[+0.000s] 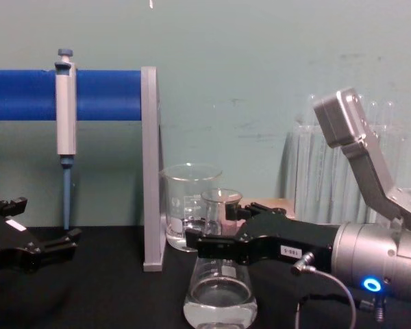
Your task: Grasp the erlenmeyer flask with one hand, shake it three times, then place it back.
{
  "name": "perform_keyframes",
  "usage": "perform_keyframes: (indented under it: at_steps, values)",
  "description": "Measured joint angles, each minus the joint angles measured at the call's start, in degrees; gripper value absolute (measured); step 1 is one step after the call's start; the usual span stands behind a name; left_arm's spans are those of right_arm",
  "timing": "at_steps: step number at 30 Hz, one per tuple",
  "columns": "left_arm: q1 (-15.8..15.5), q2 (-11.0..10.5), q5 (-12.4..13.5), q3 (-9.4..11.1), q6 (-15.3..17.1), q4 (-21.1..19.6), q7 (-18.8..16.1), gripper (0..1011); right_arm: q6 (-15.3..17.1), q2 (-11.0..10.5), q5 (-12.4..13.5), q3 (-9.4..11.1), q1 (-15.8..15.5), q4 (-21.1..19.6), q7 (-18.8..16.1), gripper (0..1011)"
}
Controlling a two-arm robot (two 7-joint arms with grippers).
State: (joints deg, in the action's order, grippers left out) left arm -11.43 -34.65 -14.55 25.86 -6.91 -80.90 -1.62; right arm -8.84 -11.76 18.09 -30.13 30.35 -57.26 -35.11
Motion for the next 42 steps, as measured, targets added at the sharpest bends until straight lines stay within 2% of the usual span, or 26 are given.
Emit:
perform_keyframes:
  at_steps: [12, 21, 31, 37, 42]
  values:
    - [0.0, 0.0, 0.0, 0.0, 0.0, 0.0, 0.0, 1001, 0.2, -0.3, 0.0, 0.0, -0.4, -0.9, 0.1, 1000]
    - [0.0, 0.0, 0.0, 0.0, 0.0, 0.0, 0.0, 1001, 1.9, -2.1, 0.7, 0.6, -2.5, -5.0, 0.5, 1000]
    - [0.0, 0.0, 0.0, 0.0, 0.0, 0.0, 0.0, 1001, 4.5, -5.3, 2.3, 2.1, -5.9, -10.8, 1.8, 1000]
    - [0.0, 0.0, 0.0, 0.0, 0.0, 0.0, 0.0, 1001, 6.3, -7.5, 3.7, 3.9, -8.5, -14.6, 3.8, 1000]
    - [0.0, 0.0, 0.0, 0.0, 0.0, 0.0, 0.0, 1001, 7.1, -8.4, 4.1, 5.4, -9.7, -15.9, 6.0, 1000]
